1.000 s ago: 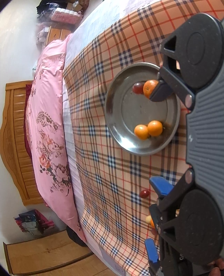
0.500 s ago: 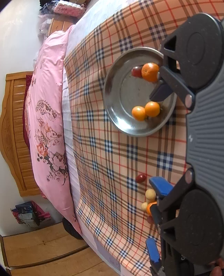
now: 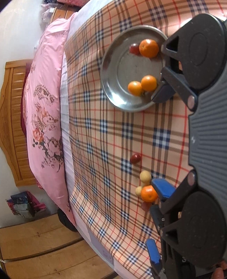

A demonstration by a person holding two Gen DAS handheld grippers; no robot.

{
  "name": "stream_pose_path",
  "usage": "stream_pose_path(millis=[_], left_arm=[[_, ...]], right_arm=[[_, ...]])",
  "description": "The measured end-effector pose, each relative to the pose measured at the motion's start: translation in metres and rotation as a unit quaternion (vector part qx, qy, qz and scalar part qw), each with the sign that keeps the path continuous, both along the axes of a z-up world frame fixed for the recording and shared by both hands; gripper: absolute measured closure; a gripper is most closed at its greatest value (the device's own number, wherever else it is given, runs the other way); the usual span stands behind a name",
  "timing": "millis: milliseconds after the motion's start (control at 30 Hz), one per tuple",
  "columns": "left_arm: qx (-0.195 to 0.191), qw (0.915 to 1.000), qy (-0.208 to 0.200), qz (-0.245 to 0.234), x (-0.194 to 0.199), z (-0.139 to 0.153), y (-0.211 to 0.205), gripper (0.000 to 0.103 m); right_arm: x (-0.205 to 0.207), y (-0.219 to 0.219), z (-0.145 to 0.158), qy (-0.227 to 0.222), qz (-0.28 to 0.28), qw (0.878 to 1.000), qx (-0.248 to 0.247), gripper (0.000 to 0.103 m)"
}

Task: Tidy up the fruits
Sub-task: 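Move both open tools back toward the remaining fruits, then grasp a yellow round fruit with the left tool while the right tool grasps a dark red jujube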

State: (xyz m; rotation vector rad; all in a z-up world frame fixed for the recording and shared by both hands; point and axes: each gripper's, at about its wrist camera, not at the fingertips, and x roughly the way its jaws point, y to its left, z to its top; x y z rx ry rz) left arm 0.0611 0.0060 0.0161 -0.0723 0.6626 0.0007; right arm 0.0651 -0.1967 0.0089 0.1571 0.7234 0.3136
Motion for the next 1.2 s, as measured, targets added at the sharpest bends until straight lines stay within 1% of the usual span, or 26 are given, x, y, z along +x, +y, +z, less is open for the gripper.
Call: stream_pose_path(millis=[200, 300, 400, 633, 733, 833, 933, 1033, 1100, 1133, 1200], left_arm=[[-0.003, 1.0000, -0.003, 0.003, -0.009, -0.009, 0.016, 0.000], [-0.010, 0.9999, 0.002, 0.003, -0.010, -0.015, 0.022, 0.000], [-0.009, 0.9999, 0.006, 0.008, -0.009, -0.020, 0.027, 0.000], [-0.015, 0.9991, 0.027, 0.027, -0.004, -0.035, 0.045, 0.000], [-0.014, 0.9992, 0.032, 0.019, -0.001, -0.040, 0.041, 0.000], [-0.013, 0.9993, 0.035, 0.008, 0.004, -0.044, 0.033, 0.000], [-0.017, 0.9990, 0.040, -0.007, 0.011, -0.047, 0.022, 0.000], [-0.009, 0.9987, 0.047, -0.018, 0.020, -0.052, 0.009, 0.000], [-0.009, 0.9983, 0.053, -0.024, 0.028, -0.057, 0.001, 0.009], [-0.008, 0.9982, 0.055, -0.024, 0.032, -0.059, -0.002, 0.012], [-0.010, 0.9976, 0.062, -0.029, 0.038, -0.064, -0.007, 0.030]], right_arm=[[-0.004, 0.015, -0.006, -0.004, 0.014, 1.000, 0.002, 0.010], [-0.005, 0.021, -0.012, 0.001, 0.018, 1.000, 0.000, 0.010], [-0.005, 0.027, -0.016, 0.006, 0.029, 1.000, -0.005, 0.010], [-0.004, 0.026, -0.013, 0.014, 0.046, 0.999, -0.018, 0.010], [-0.001, 0.022, -0.006, 0.013, 0.056, 0.998, -0.029, 0.010], [0.003, 0.019, 0.001, 0.009, 0.054, 0.998, -0.044, 0.010], [0.007, 0.015, 0.006, 0.000, 0.055, 0.997, -0.048, 0.009], [0.012, 0.012, 0.007, -0.004, 0.050, 0.998, -0.048, 0.009], [0.017, 0.010, 0.007, -0.003, 0.047, 0.998, -0.043, 0.009], [0.019, 0.010, 0.006, -0.002, 0.046, 0.998, -0.042, 0.009], [0.023, 0.010, 0.004, 0.000, 0.044, 0.998, -0.041, 0.009]])
